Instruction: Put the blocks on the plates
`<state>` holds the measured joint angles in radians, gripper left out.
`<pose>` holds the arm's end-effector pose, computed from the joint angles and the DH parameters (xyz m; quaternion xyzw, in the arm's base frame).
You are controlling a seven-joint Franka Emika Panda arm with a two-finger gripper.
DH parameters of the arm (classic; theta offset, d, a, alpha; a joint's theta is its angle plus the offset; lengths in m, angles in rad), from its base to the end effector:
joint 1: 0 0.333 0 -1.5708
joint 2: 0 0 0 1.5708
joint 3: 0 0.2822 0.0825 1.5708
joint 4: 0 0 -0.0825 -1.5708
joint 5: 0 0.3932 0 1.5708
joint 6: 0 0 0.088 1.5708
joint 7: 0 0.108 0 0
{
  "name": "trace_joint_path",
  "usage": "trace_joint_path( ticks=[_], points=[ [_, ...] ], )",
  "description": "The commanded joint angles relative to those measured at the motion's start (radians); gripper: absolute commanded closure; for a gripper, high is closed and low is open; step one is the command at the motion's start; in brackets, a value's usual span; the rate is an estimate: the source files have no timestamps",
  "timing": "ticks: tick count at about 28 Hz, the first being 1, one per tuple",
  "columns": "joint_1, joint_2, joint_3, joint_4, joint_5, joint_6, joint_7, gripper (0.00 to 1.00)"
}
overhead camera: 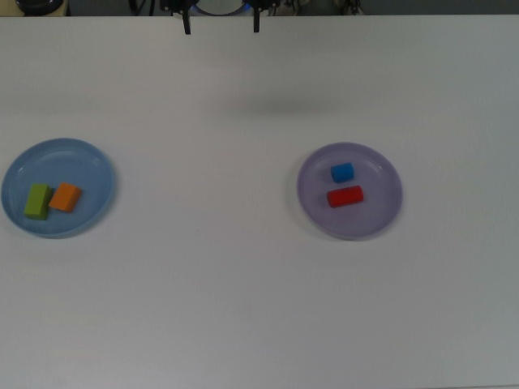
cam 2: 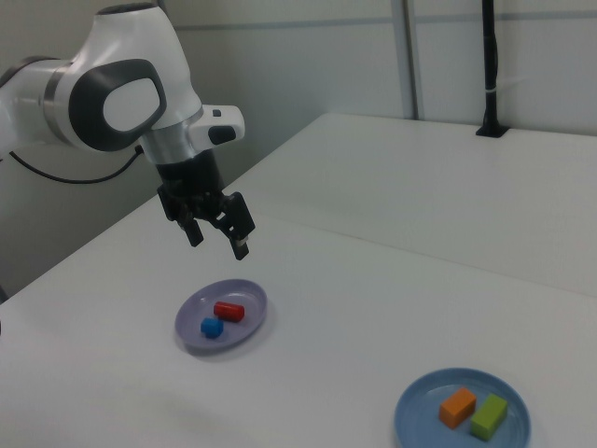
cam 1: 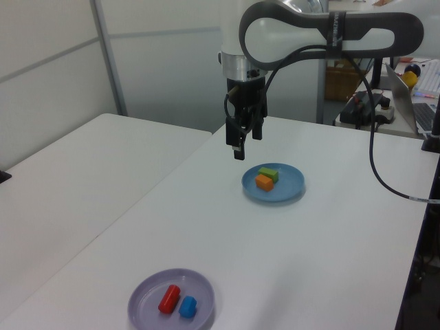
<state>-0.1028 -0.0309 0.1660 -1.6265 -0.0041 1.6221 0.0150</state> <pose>0.5586 0.0362 0.5845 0.9996 0.0242 0.0132 0.0041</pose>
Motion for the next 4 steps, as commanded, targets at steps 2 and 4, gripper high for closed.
trace_joint_path(
  ticks=[2, 4],
  points=[
    [0.008, 0.000, -0.011, -0.001, 0.016, -0.011, -0.010, 0.00],
    [0.008, 0.000, -0.011, 0.001, 0.016, -0.011, -0.012, 0.00]
  ],
)
